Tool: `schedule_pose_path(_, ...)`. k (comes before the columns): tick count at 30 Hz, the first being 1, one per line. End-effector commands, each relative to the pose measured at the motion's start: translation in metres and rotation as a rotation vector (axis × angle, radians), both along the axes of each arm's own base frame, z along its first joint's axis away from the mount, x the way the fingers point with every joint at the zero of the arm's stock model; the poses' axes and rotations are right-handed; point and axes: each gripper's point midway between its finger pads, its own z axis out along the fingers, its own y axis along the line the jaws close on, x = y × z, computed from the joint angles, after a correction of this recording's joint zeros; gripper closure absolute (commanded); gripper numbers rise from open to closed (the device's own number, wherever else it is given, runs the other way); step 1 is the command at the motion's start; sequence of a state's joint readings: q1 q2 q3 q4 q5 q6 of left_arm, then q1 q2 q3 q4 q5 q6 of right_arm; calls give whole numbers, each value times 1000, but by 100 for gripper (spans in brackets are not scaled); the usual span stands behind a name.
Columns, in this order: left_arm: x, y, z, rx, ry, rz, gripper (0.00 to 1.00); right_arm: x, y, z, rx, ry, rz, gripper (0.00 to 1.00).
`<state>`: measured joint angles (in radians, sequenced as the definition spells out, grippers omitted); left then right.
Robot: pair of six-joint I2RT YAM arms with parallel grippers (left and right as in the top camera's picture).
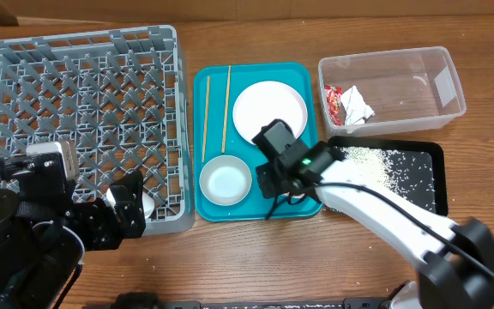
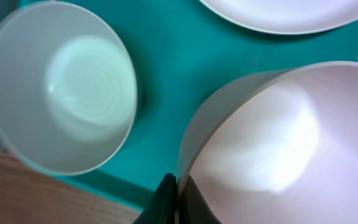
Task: Sort waste into correct bins and load items into the dishwasher
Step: 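Set the pink plate back on the teal tray with the right gripper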
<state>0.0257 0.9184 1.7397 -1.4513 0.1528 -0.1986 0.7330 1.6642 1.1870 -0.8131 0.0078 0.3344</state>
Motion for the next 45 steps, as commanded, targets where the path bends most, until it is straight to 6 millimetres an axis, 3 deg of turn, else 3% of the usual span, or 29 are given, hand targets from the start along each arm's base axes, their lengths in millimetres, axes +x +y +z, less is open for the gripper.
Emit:
schedule_pose_path(1,-1,0,0,19,-7,-13,0,1,13,-4,6,-22,66,92)
schedule_pose_path(2,-1,0,0,19,-7,-13,0,2,13,-4,0,-31,68,86)
schedule_pose_path(4,-1,0,1,19,-7,-14,0,6,11,3,-26,-62,59,59)
schedule_pose_path(5,-1,0,1,19,-7,-14,0,14,9,16,-39,-95,47,47)
schedule_pose_path(6,-1,0,1,19,-7,-13,0,18,11,27,-37,-118,55,44)
schedule_pose_path(11,-1,0,0,19,-7,-13,0,39,32,86,23,-237,134,40)
schedule_pose_path(14,-1,0,1,19,-7,-14,0,45,45,112,87,-272,141,46)
schedule_pose_path(17,-1,0,1,19,-7,-14,0,44,57,125,152,-255,155,46)
schedule_pose_path(21,-1,0,1,19,-7,-14,0,71,61,130,214,-267,51,43)
schedule_pose_path(24,-1,0,0,19,-7,-13,0,95,76,123,300,-273,13,41)
schedule_pose_path(28,-1,0,0,19,-7,-13,0,117,93,97,341,-262,-54,41)
schedule_pose_path(29,-1,0,0,19,-7,-13,0,128,102,77,353,-252,-84,41)
schedule_pose_path(33,-1,0,0,19,-7,-13,0,143,114,33,351,-221,-121,46)
schedule_pose_path(34,-1,0,1,19,-7,-14,0,148,116,13,337,-211,-133,49)
schedule_pose_path(40,-1,0,1,19,-7,-14,0,150,116,-36,284,-162,-142,55)
schedule_pose_path(45,-1,0,1,19,-7,-14,0,145,113,-66,249,-110,-164,58)
